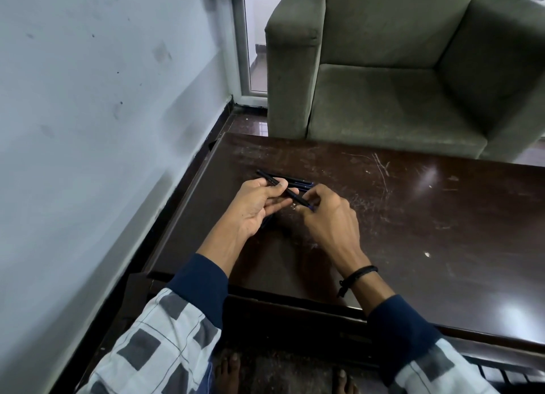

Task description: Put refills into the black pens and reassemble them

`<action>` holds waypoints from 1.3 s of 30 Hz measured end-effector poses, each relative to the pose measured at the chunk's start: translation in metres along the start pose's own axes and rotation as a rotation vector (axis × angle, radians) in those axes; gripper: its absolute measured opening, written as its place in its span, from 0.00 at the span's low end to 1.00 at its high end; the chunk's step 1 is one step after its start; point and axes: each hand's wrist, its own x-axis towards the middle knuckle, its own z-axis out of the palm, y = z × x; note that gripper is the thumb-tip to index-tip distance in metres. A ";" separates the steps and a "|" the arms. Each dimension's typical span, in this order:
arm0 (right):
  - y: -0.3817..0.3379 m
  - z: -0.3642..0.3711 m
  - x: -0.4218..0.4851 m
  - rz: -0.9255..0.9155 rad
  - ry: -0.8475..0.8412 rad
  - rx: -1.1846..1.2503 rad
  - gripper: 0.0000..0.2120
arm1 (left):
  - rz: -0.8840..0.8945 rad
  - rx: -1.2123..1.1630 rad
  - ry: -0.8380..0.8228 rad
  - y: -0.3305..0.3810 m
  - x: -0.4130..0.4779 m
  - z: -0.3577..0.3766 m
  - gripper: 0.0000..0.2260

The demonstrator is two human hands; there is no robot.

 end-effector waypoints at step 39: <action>0.000 0.000 0.000 0.006 -0.027 -0.019 0.12 | 0.010 -0.005 0.006 -0.001 -0.001 0.000 0.08</action>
